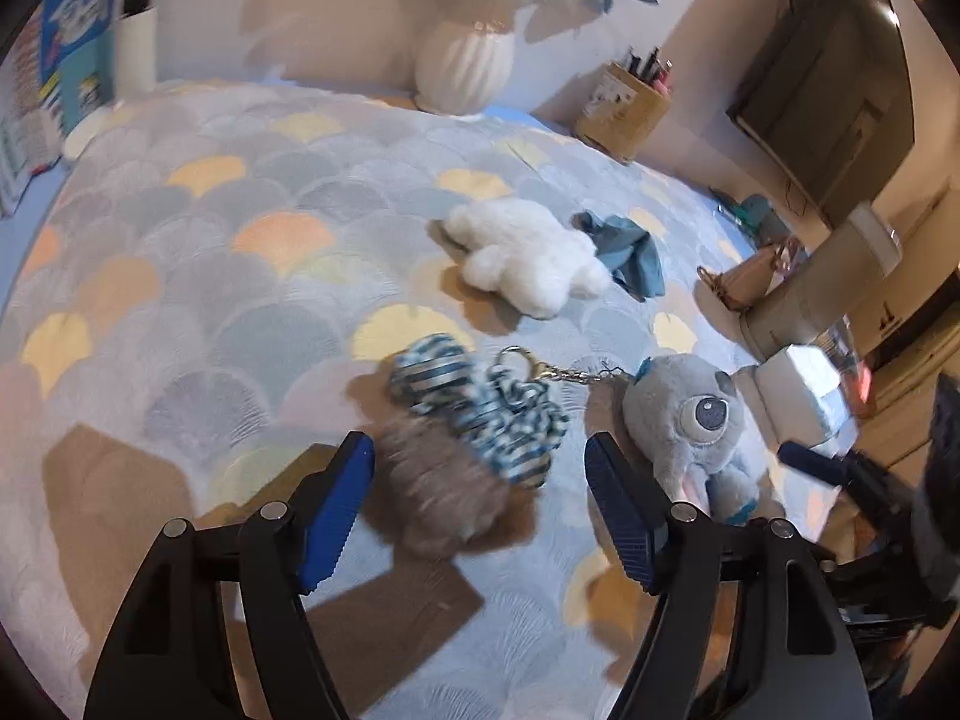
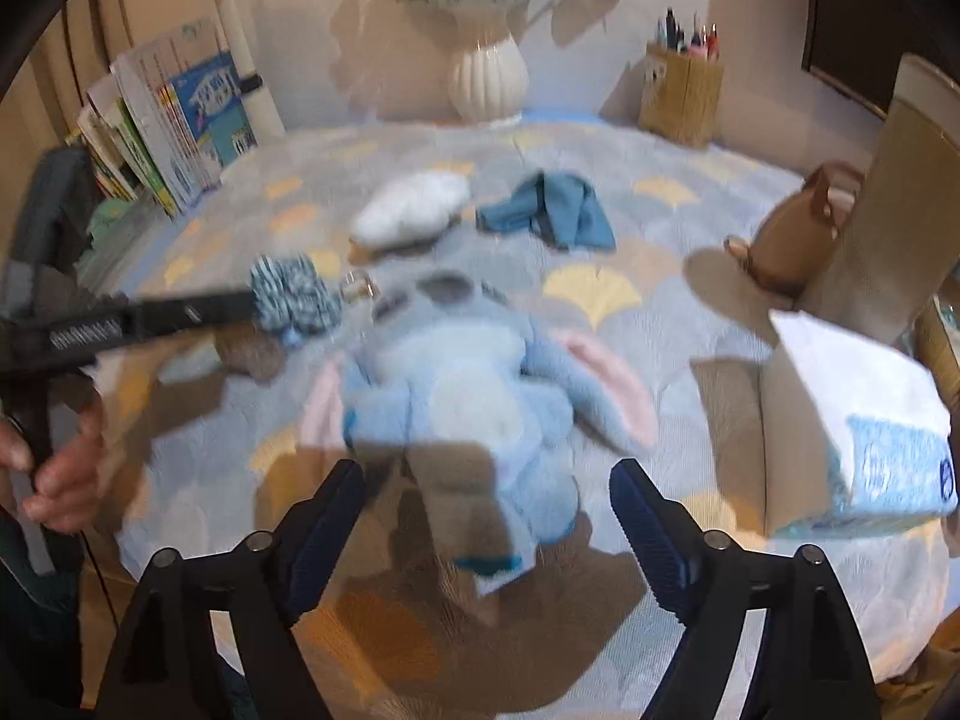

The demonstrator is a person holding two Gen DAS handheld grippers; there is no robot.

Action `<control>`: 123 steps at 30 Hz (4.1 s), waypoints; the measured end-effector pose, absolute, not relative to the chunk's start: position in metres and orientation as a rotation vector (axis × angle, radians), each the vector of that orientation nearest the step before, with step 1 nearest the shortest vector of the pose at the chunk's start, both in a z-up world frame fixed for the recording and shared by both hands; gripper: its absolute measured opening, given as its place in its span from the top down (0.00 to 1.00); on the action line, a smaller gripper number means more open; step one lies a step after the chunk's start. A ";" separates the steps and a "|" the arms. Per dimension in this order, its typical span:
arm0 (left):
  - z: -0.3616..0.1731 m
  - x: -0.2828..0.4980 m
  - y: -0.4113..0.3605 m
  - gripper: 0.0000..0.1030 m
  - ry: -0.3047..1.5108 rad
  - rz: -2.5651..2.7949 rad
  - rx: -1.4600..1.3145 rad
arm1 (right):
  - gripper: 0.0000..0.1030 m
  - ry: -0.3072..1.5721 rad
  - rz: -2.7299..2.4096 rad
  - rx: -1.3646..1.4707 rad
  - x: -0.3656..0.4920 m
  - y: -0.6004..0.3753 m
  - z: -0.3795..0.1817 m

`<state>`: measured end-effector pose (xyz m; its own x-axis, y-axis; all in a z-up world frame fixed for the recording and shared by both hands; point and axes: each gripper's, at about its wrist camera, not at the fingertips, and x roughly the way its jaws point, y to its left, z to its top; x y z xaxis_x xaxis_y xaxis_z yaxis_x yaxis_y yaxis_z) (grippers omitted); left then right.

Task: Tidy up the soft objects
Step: 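Grasp the fluffy plaid-bow keychain with left gripper while right gripper grasps blue bunny, then carry the fluffy keychain with the left gripper while the right gripper carries the blue bunny to the bowl, then open the left gripper over the bowl while the right gripper releases the bunny into it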

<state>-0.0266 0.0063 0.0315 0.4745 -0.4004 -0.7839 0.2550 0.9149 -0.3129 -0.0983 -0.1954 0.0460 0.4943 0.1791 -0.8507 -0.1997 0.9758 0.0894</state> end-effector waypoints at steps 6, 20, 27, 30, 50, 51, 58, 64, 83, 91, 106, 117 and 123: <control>0.019 -0.026 -0.016 0.53 0.979 -0.303 -0.028 | 0.11 1.047 0.256 0.037 -0.075 -0.191 0.036; 0.097 -0.065 -0.053 0.63 0.763 -0.433 -0.045 | 0.52 0.888 0.274 0.008 -0.112 -0.193 0.087; 0.133 -0.085 -0.102 0.63 0.669 -0.579 -0.018 | 0.75 0.778 0.210 0.041 -0.140 -0.244 0.131; 0.135 -0.080 -0.109 0.63 0.668 -0.563 -0.006 | 0.77 0.781 0.198 0.074 -0.140 -0.265 0.132; 0.117 -0.081 -0.095 0.63 0.731 -0.534 -0.046 | 0.20 0.975 0.086 -0.079 -0.130 -0.241 0.032; 0.117 -0.081 -0.095 0.63 0.730 -0.533 -0.047 | 0.21 0.969 0.088 -0.063 -0.129 -0.245 0.033; 0.130 -0.092 -0.102 0.63 0.699 -0.547 -0.026 | 0.37 0.936 0.191 0.134 -0.144 -0.261 0.063; 0.151 -0.104 -0.119 0.63 0.653 -0.616 0.002 | 0.80 0.906 0.278 0.236 -0.155 -0.267 0.095; 0.129 -0.099 -0.101 0.63 0.706 -0.588 -0.030 | 0.05 1.068 0.289 -0.285 -0.142 -0.208 0.021; 0.139 -0.105 -0.105 0.63 0.688 -0.594 -0.011 | 0.22 0.995 0.314 0.122 -0.129 -0.248 0.049; 0.179 -0.115 -0.287 0.63 0.651 -0.936 0.137 | 0.21 0.758 -0.154 0.286 -0.209 -0.417 0.171; 0.150 -0.079 -0.448 0.60 0.679 -0.976 0.210 | 0.21 0.698 -0.474 0.376 -0.154 -0.577 0.191; 0.129 -0.059 -0.491 0.30 0.683 -0.917 0.289 | 0.19 0.758 -0.517 0.392 -0.100 -0.615 0.172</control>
